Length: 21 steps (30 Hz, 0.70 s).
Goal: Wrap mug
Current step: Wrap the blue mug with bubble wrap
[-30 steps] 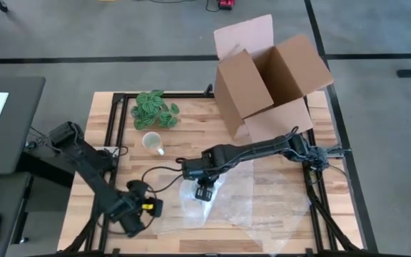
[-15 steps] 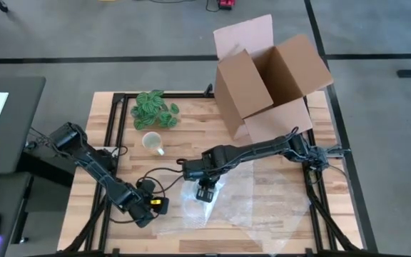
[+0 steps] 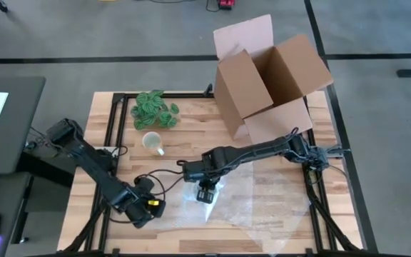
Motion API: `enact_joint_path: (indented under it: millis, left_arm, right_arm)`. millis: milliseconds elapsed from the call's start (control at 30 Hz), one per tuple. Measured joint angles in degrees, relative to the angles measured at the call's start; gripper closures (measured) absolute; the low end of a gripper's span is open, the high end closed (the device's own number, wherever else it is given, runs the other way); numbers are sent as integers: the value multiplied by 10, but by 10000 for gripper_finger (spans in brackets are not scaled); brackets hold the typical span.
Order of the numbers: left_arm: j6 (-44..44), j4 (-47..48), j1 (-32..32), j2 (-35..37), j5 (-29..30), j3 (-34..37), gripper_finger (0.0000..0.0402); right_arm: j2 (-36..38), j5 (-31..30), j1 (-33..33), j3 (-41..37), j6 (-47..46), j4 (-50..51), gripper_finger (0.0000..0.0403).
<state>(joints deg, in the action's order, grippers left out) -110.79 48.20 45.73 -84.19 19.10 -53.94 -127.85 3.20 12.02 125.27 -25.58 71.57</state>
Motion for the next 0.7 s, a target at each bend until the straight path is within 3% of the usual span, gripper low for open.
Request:
enact_joint_path:
  millis: [133, 300, 700]
  left_arm:
    - [-5, 36, 3, 2, 4, -27, 402]
    - [-54, 55, -2, -6, -30, 11, 385]
    - [-114, -84, -14, -6, -41, 120, 220]
  right_arm:
    - [0, -1, 2, 0, 1, 0, 391]
    - [0, 0, 4, 0, 1, -1, 391]
    - [0, 0, 8, 0, 1, 2, 391]
